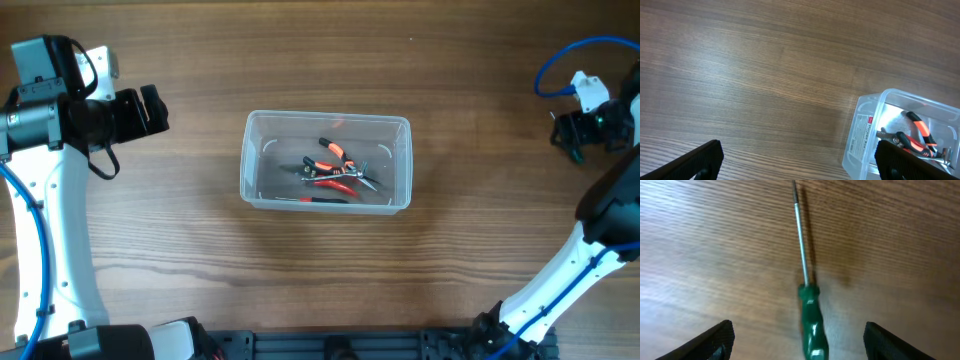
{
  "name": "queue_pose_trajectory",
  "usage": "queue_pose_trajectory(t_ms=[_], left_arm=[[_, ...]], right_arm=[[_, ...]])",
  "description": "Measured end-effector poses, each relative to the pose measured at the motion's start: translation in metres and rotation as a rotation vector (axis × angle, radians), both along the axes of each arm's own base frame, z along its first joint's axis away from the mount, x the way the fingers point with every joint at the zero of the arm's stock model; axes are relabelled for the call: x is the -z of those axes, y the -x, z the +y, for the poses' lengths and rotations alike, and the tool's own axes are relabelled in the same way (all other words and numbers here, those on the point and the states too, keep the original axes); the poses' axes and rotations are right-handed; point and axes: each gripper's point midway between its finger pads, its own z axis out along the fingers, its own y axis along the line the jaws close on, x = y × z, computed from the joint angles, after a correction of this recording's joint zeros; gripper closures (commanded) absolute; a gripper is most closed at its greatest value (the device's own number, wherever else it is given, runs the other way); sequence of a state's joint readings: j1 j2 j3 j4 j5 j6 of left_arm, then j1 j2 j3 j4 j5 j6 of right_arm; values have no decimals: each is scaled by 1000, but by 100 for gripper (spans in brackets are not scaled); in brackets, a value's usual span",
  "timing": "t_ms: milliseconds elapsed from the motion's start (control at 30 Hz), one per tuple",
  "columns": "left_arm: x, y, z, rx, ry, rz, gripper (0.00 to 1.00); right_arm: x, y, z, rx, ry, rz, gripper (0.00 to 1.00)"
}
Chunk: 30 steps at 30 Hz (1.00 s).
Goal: Pack container
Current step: 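Grasp the green-handled screwdriver with the right gripper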
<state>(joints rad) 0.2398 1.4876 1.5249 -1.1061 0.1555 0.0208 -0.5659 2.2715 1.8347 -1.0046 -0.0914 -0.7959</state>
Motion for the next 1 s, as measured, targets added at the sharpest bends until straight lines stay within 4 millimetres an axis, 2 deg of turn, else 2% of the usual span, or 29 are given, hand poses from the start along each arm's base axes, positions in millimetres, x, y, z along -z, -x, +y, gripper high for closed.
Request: queue_pose_trajectory(t_ms=[200,267,367,400,500,667,800,1000], left_arm=[[1,2,0,0,2,7,0],[1,2,0,0,2,8,0],[1,2,-1,0,3,11,0],[1,2,-1,0,3,11,0],[2,3,-1,0,4,15,0],[4,7,-2,0,9,35,0],[4,8,-2,0,9,37,0],[6,12,-3,0,14,56,0]], right_arm=[[16,-2,-3,-9,3,10,22],[17,-3,-4,-12,9,7,28],[18,-3,-5,-13,11,10,43],[18,-3,-5,-14,14,8,45],[18,-3,-5,-11,13,9,46],[19,-2,-5,-11,10,14,37],[25,0,-3,-11,9,15,37],[27,1,-1,-10,8,-8,46]])
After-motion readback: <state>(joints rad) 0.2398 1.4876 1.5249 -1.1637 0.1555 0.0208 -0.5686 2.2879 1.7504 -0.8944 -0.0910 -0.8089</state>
